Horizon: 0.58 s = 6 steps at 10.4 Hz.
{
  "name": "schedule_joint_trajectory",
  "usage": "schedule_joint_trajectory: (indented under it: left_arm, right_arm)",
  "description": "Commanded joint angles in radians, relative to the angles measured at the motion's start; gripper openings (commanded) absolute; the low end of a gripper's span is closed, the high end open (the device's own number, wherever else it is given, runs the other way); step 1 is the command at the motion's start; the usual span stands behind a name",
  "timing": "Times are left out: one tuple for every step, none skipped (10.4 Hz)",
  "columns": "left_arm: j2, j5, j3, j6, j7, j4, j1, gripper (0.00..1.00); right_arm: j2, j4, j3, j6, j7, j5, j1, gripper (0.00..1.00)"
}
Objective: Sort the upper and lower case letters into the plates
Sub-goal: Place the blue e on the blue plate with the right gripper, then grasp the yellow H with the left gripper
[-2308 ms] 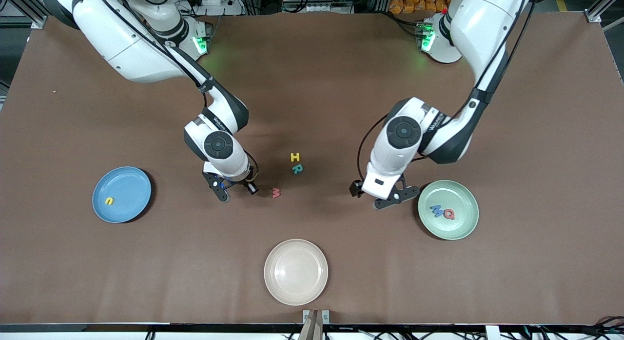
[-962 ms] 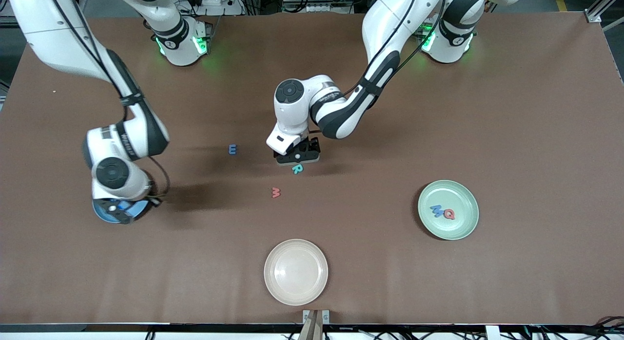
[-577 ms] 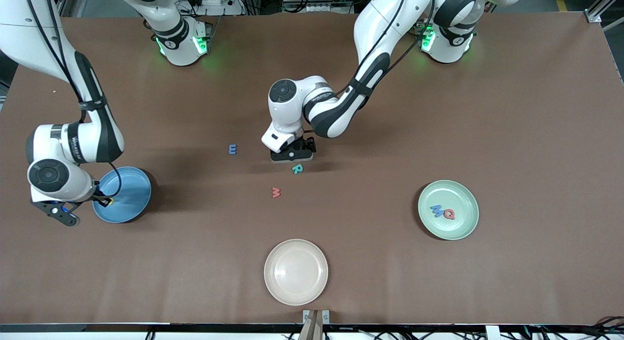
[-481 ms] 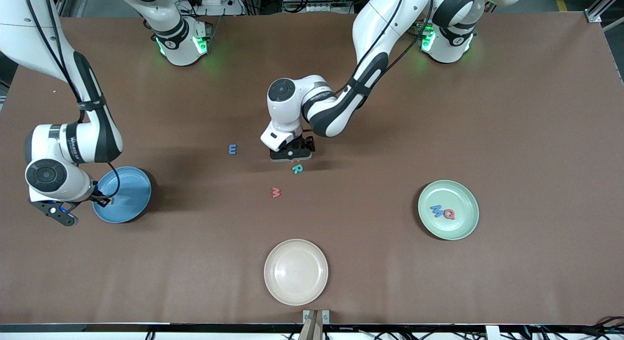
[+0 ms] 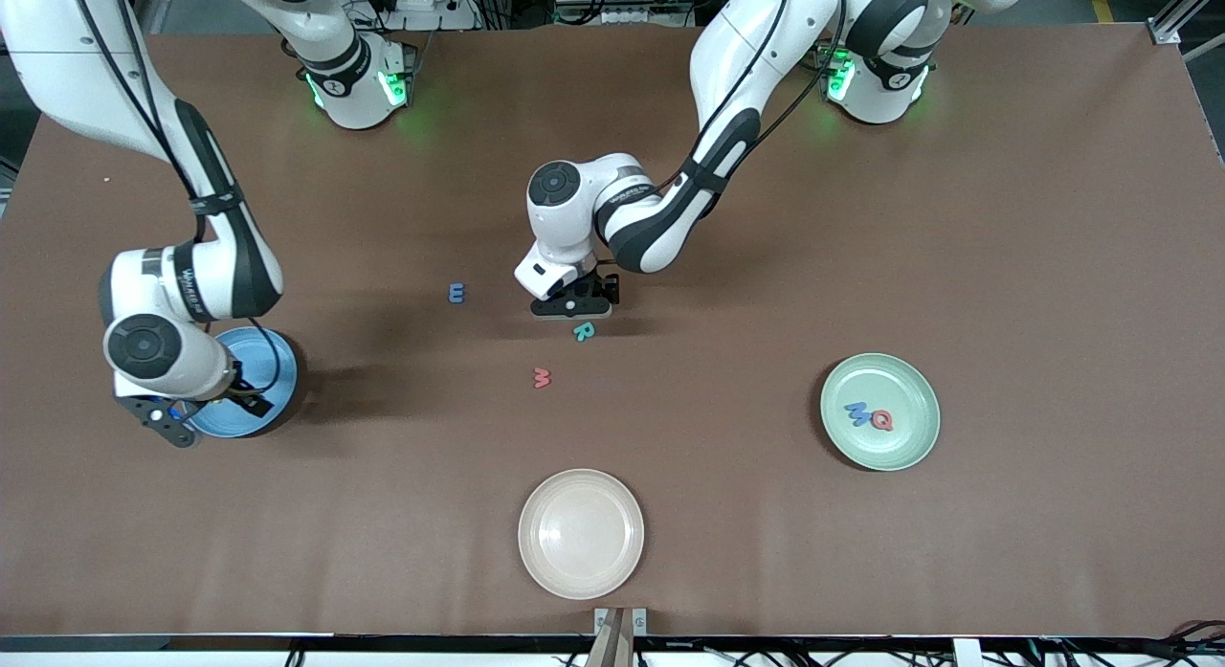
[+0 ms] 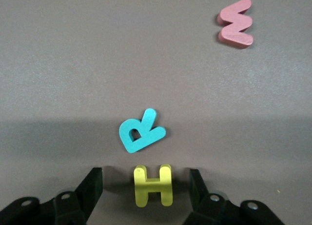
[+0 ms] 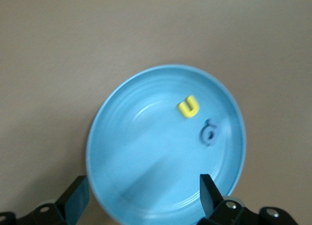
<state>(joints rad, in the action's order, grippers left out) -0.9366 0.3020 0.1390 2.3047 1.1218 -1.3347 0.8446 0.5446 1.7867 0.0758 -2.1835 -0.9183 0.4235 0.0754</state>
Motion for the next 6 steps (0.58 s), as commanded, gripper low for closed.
schedule_joint_trajectory:
  left_arm:
    - [-0.013,0.028,-0.006,-0.018,-0.01,0.029,0.008,0.72]
    - [-0.013,0.026,-0.006,-0.018,-0.013,0.029,0.008,0.68]
    - [-0.011,0.026,-0.007,-0.018,-0.013,0.029,0.008,0.65]
    - [-0.011,0.025,-0.007,-0.018,-0.011,0.029,0.007,0.55]
    - [-0.01,0.023,-0.007,-0.018,-0.011,0.029,0.007,0.35]
    - [-0.008,0.02,-0.007,-0.018,-0.01,0.029,0.007,0.11]
  right_arm:
    - [0.009,-0.006,0.065,0.005,-0.109,-0.009,-0.005,1.0]
    - [0.012,-0.006,0.099,0.007,-0.154,-0.009,-0.003,1.0]
    - [0.023,-0.001,0.107,0.013,-0.192,-0.009,-0.009,1.0]
    - [0.023,0.003,0.108,0.021,-0.2,-0.009,-0.019,1.0]
    - [0.024,0.0,0.122,0.022,-0.203,-0.009,-0.019,1.0]
    - [0.046,-0.009,0.148,0.015,-0.236,-0.011,-0.017,1.0]
